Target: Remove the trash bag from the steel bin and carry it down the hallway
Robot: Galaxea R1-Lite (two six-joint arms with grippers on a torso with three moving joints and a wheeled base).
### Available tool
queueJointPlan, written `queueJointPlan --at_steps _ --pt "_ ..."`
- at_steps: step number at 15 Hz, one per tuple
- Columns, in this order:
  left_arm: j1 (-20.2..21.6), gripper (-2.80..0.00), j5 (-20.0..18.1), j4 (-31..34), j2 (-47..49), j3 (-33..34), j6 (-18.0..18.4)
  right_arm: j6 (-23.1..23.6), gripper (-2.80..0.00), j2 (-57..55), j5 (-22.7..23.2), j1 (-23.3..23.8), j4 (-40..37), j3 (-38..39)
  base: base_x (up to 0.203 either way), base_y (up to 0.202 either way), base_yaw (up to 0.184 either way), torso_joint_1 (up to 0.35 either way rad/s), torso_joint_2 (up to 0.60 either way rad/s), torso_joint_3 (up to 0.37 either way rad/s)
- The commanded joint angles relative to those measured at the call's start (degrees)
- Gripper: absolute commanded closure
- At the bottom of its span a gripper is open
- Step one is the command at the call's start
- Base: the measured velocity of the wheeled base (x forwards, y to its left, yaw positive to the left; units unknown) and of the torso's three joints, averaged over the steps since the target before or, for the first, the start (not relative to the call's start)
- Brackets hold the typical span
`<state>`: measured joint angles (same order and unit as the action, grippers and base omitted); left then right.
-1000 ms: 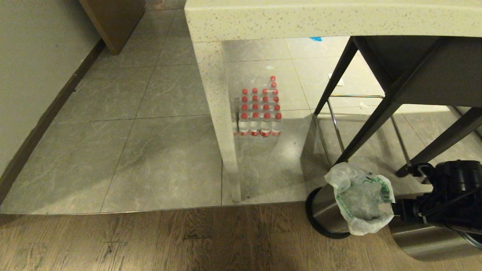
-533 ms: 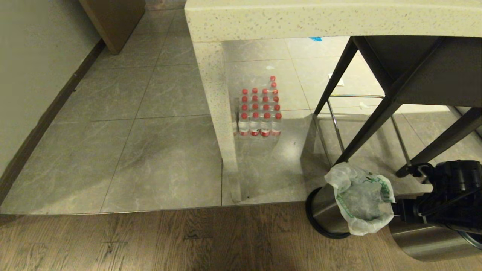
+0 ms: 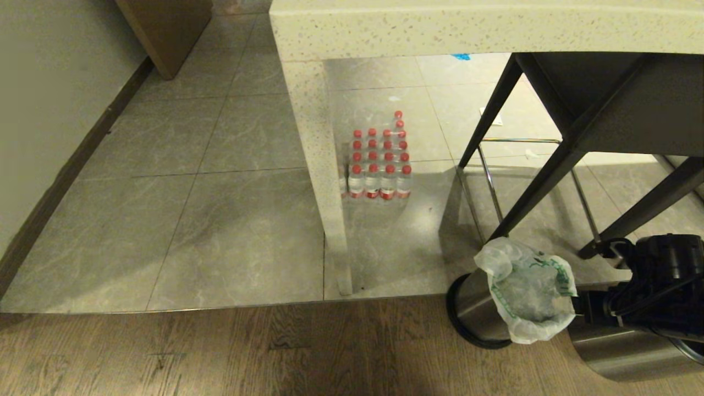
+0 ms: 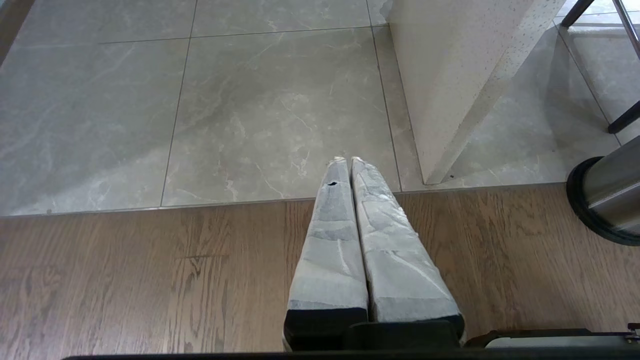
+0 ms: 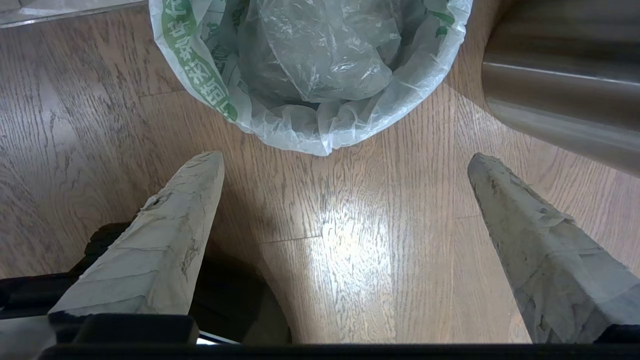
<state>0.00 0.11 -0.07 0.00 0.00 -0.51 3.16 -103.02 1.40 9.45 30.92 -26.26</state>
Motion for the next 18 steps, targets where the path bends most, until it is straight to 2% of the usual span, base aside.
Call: queueJointPlan --at_steps 1,3,5,7,8,10,12,18 --pt "0.0 0.0 0.1 0.0 0.0 0.0 0.0 -5.8 -2.8 102.9 -2.5 -9.5 -37.2 23.0 0.0 0.0 0.0 0.0 0.0 0.0" --pt "0.0 0.0 0.0 0.0 0.0 0.0 0.0 -5.6 -2.8 102.9 -2.2 -9.5 -36.4 22.4 0.0 0.0 0.0 0.0 0.0 0.0" --pt "0.0 0.0 0.0 0.0 0.0 0.1 0.0 -5.6 -2.8 101.6 -0.5 -9.5 -36.7 14.8 0.0 0.0 0.0 0.0 0.0 0.0" --pt "0.0 0.0 0.0 0.0 -0.1 0.0 0.0 -5.7 -2.8 101.2 0.3 -9.5 -41.8 9.5 0.0 0.0 0.0 0.0 0.0 0.0" --pt "0.0 0.0 0.1 0.0 -0.1 0.1 0.0 -5.8 -2.8 102.1 0.4 -9.5 -43.9 10.4 0.0 0.0 0.0 0.0 0.0 0.0" --pt "0.0 0.0 0.1 0.0 0.0 0.0 0.0 -6.6 -2.8 102.8 -0.4 -9.5 -44.3 17.8 0.0 0.0 0.0 0.0 0.0 0.0" --pt "0.0 0.0 0.1 0.0 -0.1 0.0 0.0 -6.0 -2.8 103.0 -1.4 -9.5 -39.2 21.8 0.0 0.0 0.0 0.0 0.0 0.0" --pt "0.0 0.0 0.0 0.0 -0.1 0.1 0.0 -4.7 -2.8 103.0 -2.3 -9.5 -38.3 23.0 0.0 0.0 0.0 0.0 0.0 0.0"
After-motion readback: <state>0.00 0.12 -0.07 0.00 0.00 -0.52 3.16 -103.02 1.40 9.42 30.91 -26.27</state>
